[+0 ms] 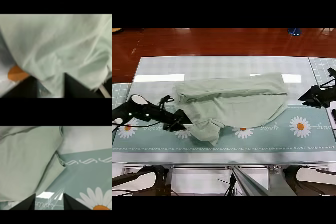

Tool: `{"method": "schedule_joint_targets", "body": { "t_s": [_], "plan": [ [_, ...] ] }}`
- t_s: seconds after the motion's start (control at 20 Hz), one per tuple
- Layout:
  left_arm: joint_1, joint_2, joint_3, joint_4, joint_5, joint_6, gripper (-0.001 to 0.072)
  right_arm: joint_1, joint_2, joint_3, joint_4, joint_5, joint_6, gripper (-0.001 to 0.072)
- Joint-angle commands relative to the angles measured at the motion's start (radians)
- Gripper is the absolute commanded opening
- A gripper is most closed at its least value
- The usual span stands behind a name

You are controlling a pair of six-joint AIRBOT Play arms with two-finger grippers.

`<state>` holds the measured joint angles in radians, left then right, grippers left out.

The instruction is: Fold the shirts.

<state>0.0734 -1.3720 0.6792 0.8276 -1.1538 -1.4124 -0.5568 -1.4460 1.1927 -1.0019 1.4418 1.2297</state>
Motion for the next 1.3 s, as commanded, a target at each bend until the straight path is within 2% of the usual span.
{"method": "schedule_joint_targets", "body": {
  "t_s": [0.0, 0.1, 0.2, 0.5, 0.75, 0.95, 1.0, 1.05, 1.2, 1.25],
  "plan": [
    [-0.056, -0.034, -0.006, -0.088, 0.101, 0.007, 0.0025, -0.001, 0.037, -0.006, 0.011, -0.026, -0.012, 0.0435],
    [-0.055, -0.032, -0.006, -0.087, 0.085, 0.038, 0.0022, -0.002, 0.043, -0.007, -0.052, -0.025, -0.011, 0.0439],
    [-0.046, -0.028, -0.006, -0.087, 0.051, 0.068, 0.0022, -0.002, 0.043, -0.036, -0.084, -0.044, -0.011, 0.0496],
    [-0.040, -0.015, -0.005, -0.087, 0.019, 0.096, 0.0022, -0.001, 0.042, -0.242, 0.130, -0.268, -0.012, 0.0492],
    [-0.040, -0.009, -0.004, -0.087, 0.016, 0.104, 0.0022, 0.018, 0.042, -0.349, 0.141, -0.394, -0.012, 0.0475],
    [-0.040, -0.009, -0.003, -0.087, 0.016, 0.105, 0.0022, 0.110, 0.040, -0.388, 0.140, -0.528, 0.010, 0.0475],
    [-0.040, -0.009, -0.004, -0.088, 0.016, 0.112, 0.0022, 0.135, 0.038, -0.389, 0.142, -0.564, 0.026, 0.0455],
    [-0.040, -0.009, -0.003, -0.088, 0.016, 0.112, 0.0022, 0.159, 0.036, -0.389, 0.138, -0.597, 0.049, 0.0396],
    [-0.040, -0.009, -0.002, -0.087, 0.016, 0.119, 0.0022, 0.196, 0.035, -0.388, 0.138, -0.649, 0.098, 0.0121],
    [-0.040, -0.009, 0.003, -0.087, 0.014, 0.122, 0.0022, 0.190, 0.042, -0.386, 0.136, -0.645, 0.100, 0.0049]
  ]
}}
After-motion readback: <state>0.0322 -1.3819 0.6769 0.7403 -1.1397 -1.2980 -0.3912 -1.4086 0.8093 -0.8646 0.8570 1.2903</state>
